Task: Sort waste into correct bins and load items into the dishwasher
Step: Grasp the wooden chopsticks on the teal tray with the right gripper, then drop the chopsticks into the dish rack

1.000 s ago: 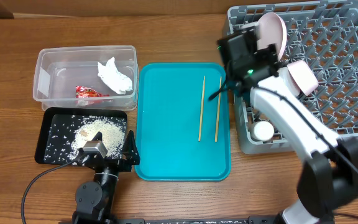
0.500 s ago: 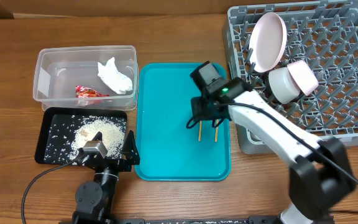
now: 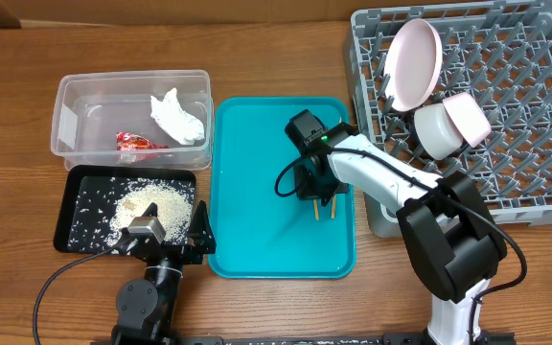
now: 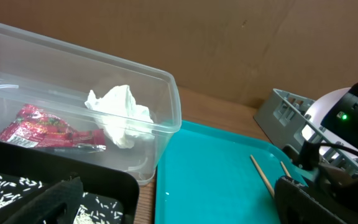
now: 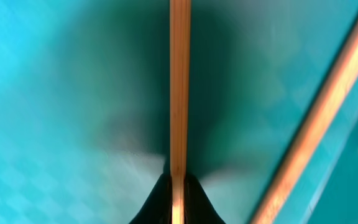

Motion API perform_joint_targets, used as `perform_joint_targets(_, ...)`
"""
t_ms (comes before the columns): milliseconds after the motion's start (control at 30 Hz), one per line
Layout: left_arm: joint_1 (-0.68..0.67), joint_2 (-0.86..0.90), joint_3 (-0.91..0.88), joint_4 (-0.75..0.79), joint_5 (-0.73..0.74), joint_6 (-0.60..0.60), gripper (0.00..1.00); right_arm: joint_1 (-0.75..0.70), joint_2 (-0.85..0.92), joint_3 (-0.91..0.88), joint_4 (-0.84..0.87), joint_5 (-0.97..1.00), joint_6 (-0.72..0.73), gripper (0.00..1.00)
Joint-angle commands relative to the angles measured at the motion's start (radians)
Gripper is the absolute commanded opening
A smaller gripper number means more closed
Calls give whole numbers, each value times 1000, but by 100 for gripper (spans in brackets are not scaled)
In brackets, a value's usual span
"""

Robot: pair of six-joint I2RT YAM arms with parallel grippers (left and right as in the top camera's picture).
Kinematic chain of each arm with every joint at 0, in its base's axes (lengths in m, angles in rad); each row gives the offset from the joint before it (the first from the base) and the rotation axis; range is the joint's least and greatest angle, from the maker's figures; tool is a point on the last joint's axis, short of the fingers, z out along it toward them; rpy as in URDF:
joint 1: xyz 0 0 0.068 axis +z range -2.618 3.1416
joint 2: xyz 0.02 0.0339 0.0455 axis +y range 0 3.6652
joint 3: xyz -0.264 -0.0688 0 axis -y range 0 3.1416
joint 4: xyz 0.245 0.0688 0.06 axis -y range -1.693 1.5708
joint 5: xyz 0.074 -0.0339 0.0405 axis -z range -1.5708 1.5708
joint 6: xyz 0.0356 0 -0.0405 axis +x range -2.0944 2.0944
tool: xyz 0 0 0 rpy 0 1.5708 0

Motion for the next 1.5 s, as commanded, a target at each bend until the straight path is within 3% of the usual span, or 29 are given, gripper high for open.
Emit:
perform_joint_targets(0, 10, -10, -7, 4, 8, -6, 100, -3, -101, 77, -45, 5, -33, 4)
perform_joint_targets(300, 10, -10, -7, 4, 8, -6, 100, -118, -375, 149, -47, 404, -76, 4)
perform_joint_targets(400, 10, -10, -7, 4, 8, -6, 100, -185, -372, 143, -43, 389, -200, 4)
perform_joint_targets(700, 10, -10, -7, 4, 8, -6, 100, -259, -241, 63, -44, 306, -297, 4)
perform_joint_targets(733, 10, -10, -7, 4, 8, -6, 100, -259, -240, 63, -44, 325, -304, 12)
perform_joint_targets(800, 10, -10, -7, 4, 8, -6, 100, -249, -248, 78, -56, 394, -302, 37)
perform_joint_targets(833, 10, -10, -7, 4, 8, -6, 100, -244, -253, 90, -66, 404, -302, 39)
perform_joint_targets(1133, 10, -10, -7, 4, 8, -6, 100, -119, -311, 117, -110, 71, -224, 52)
perform_joint_targets(1333, 10, -10, -7, 4, 8, -6, 100, -52, -253, 17, -68, 74, -27, 52)
perform_joint_targets(1467, 10, -10, -7, 4, 8, -6, 100, -41, -195, -62, 1, 208, 54, 52)
